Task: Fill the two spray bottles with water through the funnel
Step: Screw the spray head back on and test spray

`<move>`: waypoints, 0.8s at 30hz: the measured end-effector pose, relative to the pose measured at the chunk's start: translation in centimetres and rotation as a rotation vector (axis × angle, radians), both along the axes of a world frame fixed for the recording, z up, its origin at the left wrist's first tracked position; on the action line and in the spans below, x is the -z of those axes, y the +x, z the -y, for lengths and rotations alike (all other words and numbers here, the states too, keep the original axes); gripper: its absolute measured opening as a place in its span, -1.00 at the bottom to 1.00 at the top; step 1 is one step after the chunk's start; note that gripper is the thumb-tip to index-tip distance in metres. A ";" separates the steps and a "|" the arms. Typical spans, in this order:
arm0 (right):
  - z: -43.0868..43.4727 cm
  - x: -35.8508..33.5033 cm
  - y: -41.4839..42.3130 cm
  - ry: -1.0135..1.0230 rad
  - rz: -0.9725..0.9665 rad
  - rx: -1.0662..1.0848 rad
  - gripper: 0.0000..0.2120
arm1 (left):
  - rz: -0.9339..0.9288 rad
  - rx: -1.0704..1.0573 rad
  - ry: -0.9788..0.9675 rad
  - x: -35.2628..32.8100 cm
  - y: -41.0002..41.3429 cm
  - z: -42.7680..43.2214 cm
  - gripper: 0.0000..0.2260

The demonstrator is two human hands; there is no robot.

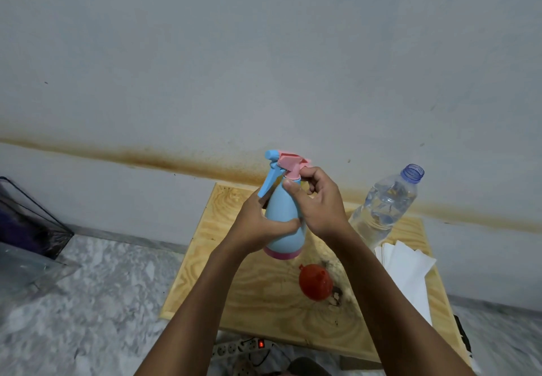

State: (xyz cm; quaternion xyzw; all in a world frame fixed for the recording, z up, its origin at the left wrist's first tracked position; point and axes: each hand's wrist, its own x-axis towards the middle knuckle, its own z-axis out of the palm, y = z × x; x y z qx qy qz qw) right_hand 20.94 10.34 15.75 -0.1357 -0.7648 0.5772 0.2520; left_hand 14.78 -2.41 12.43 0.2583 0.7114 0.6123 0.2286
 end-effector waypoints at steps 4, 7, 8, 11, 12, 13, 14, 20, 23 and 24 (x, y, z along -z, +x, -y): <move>0.5 0.1 0.1 0.015 -0.042 0.015 -0.85 | 0.009 0.005 0.019 0.8 0.0 -0.3 -0.43; 0.3 0.7 0.3 0.019 -0.017 0.045 -0.86 | -0.005 0.035 0.042 1.1 0.1 -0.2 -0.47; 0.3 1.0 0.3 0.018 -0.019 0.072 -0.86 | -0.011 0.051 0.045 1.1 0.0 -0.1 -0.49; 0.7 1.3 0.5 0.007 -0.022 0.138 -0.83 | -0.034 0.072 0.040 0.9 0.0 -0.2 -0.52; 0.8 1.3 0.5 -0.001 -0.018 0.133 -0.83 | -0.031 0.073 0.036 0.9 -0.1 -0.1 -0.52; 0.7 1.1 0.6 -0.018 -0.005 0.112 -0.82 | -0.025 0.075 0.027 1.0 0.0 -0.1 -0.52; 0.5 0.9 0.6 -0.042 0.022 0.075 -0.80 | -0.013 0.076 0.009 1.1 -0.1 0.1 -0.52; -1.8 -0.5 1.0 -0.093 0.226 -0.360 -0.59 | 0.076 0.293 -0.076 1.5 -0.3 0.6 -0.46; -1.7 -0.8 0.4 0.003 0.288 -0.392 -0.59 | 0.105 0.328 -0.084 1.6 0.2 0.3 -0.52; -1.5 -0.6 0.2 0.027 0.291 -0.383 -0.65 | 0.113 0.349 -0.073 1.9 0.1 0.5 -0.53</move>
